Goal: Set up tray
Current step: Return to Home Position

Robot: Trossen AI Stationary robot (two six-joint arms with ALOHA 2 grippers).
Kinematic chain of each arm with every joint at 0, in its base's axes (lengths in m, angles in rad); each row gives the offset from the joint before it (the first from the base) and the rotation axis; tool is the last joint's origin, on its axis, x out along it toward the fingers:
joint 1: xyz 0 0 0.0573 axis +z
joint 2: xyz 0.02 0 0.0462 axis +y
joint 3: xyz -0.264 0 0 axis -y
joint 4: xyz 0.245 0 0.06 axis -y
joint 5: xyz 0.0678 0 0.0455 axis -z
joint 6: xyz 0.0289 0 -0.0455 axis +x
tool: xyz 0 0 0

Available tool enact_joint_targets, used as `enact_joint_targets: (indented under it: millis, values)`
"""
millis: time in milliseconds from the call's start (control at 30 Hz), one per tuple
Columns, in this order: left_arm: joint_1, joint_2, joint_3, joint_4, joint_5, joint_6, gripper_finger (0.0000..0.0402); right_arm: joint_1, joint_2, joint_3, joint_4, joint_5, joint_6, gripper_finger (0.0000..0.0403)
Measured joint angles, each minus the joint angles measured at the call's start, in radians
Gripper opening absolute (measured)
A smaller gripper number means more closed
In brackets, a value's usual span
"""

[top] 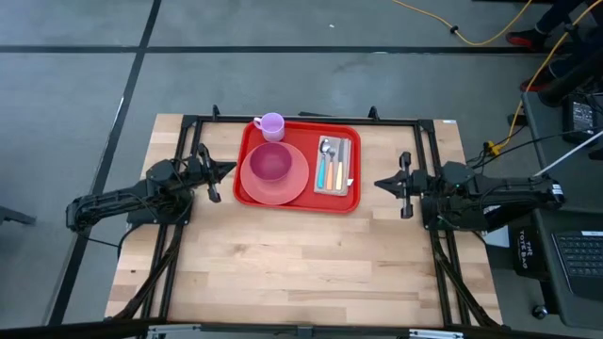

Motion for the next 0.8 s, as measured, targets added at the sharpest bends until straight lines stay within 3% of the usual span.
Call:
enact_joint_targets:
  millis: [100,367,800]
  values:
    - [0.000,0.000,0.000,0.000,0.000,0.000,0.0004,0.000,0.000,0.000,-0.008,-0.015,0.000,0.0011]
    - [0.000,0.000,0.000,0.000,0.000,-0.001,0.0004,0.000,0.001,0.000,-0.167,-0.178,0.006,0.0011]
    - [0.000,0.000,0.000,0.000,0.001,-0.001,0.0004,0.000,0.001,-0.001,-0.140,-0.184,0.038,0.0011]
